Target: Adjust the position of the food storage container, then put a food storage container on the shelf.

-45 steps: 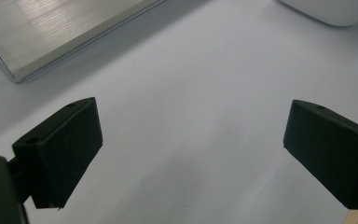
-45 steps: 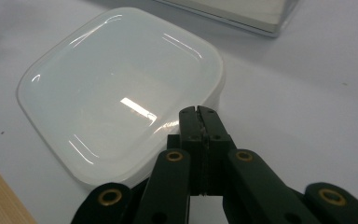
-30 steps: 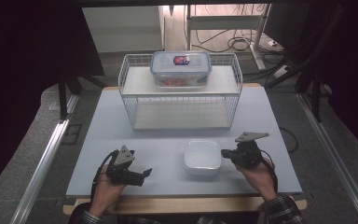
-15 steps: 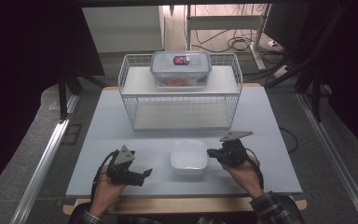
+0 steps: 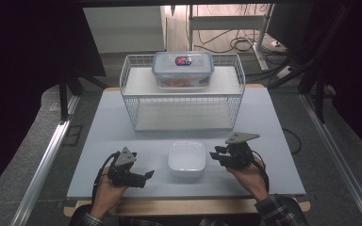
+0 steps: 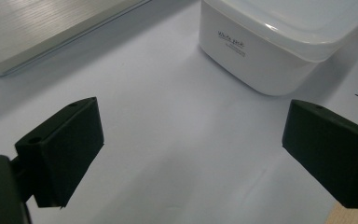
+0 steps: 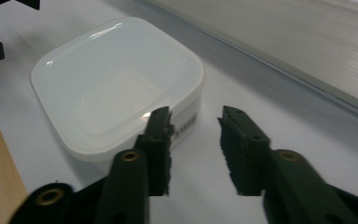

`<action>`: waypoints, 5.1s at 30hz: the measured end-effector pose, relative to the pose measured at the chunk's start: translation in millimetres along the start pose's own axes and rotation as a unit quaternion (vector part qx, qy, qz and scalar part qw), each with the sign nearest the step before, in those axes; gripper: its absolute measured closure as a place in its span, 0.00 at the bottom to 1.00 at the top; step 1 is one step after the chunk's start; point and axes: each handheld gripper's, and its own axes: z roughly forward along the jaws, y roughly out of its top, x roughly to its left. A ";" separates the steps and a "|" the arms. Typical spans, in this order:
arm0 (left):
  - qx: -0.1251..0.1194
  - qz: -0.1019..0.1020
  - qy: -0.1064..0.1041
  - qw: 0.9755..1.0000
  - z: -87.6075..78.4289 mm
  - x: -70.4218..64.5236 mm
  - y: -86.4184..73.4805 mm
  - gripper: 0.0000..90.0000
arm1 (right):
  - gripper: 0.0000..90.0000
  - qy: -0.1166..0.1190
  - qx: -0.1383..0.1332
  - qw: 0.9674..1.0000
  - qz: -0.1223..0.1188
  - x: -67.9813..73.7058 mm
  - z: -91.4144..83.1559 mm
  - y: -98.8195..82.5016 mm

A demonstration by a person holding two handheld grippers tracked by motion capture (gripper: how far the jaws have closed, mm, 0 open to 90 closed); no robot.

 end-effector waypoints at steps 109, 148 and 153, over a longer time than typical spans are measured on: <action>-0.041 -0.147 -0.097 0.983 29.6 -14.4 61.0 0.88 | 0.87 0.039 -0.032 0.992 0.118 10.5 7.7 17.2; -0.124 -0.101 -0.042 0.986 -29.0 15.8 155.0 0.87 | 0.87 0.031 -0.128 0.989 0.066 0.4 -29.5 120.4; -0.129 -0.098 -0.038 0.986 -35.6 20.4 169.1 0.87 | 0.87 0.035 -0.134 0.988 0.068 -4.3 -33.7 133.4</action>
